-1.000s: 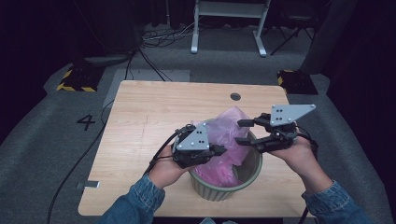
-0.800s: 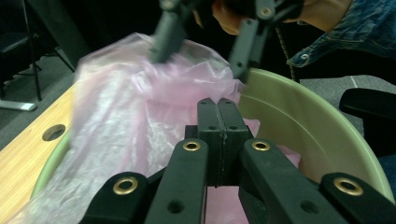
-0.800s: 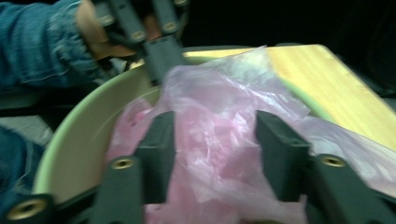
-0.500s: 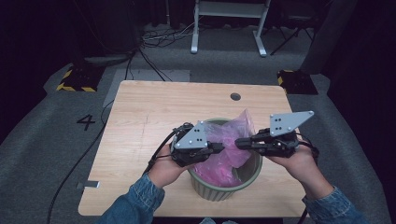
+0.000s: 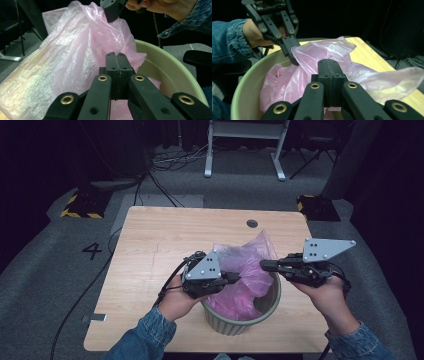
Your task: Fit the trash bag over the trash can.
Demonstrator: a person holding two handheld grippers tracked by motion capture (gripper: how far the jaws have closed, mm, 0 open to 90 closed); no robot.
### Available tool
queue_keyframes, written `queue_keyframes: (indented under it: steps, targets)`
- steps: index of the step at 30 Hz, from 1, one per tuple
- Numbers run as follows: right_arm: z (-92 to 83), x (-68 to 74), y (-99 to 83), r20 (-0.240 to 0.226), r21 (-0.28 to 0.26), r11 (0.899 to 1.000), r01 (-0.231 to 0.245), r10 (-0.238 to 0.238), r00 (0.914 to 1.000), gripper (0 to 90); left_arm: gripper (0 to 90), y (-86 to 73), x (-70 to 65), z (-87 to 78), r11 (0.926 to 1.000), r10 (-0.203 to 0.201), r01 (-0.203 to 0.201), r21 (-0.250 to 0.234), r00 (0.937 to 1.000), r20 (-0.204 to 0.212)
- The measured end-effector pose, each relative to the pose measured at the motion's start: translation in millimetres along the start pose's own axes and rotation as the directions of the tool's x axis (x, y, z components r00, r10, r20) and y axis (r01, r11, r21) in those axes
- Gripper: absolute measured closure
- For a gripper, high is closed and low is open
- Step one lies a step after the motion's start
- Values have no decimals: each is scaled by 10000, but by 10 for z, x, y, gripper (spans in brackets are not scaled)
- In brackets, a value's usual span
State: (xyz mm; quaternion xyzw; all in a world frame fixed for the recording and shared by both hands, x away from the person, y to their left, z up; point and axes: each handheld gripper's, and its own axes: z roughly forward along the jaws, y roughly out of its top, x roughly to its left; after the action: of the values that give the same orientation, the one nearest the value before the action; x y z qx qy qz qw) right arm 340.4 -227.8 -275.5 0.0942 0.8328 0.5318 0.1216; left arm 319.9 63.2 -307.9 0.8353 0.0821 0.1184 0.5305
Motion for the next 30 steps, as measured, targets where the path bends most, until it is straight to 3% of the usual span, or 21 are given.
queue_keyframes:
  steps: [9,12,13,15,16,19,22,25,27,29,30]
  targets:
    - [-110,-53,-17,684,-411,9987,-287,315,9972,895,899,-24,20,-60,9998,-130,128,-153,9999,-114]
    - [-131,-61,-28,700,-512,9978,-411,446,9965,895,896,-26,21,-33,9997,-146,150,-177,9996,239]
    - [-120,-53,-29,641,-500,9979,-408,439,9970,894,840,-16,14,-9,9996,-165,172,-211,9993,333]
    - [-90,-26,-26,554,-473,9982,-372,398,9977,893,638,10,9,38,9992,-335,340,-189,9991,254]
    - [-77,-15,-24,499,-468,9982,-366,389,9980,892,613,22,15,59,9991,-401,404,-105,9986,343]
    - [-30,22,-11,329,-488,9983,-320,336,9989,888,689,40,8,92,9996,-288,288,-31,9993,226]
    - [9,39,-4,234,-409,9989,-240,249,9994,812,893,42,-8,71,9998,-147,148,-104,9999,80]
    - [10,24,2,380,-473,9989,-44,62,9993,635,898,45,-27,51,10000,-17,18,-63,10000,74]
    - [26,-16,10,-33,-496,9987,-113,111,9999,519,898,47,-35,53,10000,71,-71,-11,9999,140]
    - [78,-24,33,-265,-255,9997,-63,56,9996,528,897,56,-44,64,9998,185,-185,20,9996,225]
    - [98,-17,41,-345,-138,9999,21,-26,9994,590,897,58,-51,68,9998,210,-210,-6,9995,253]
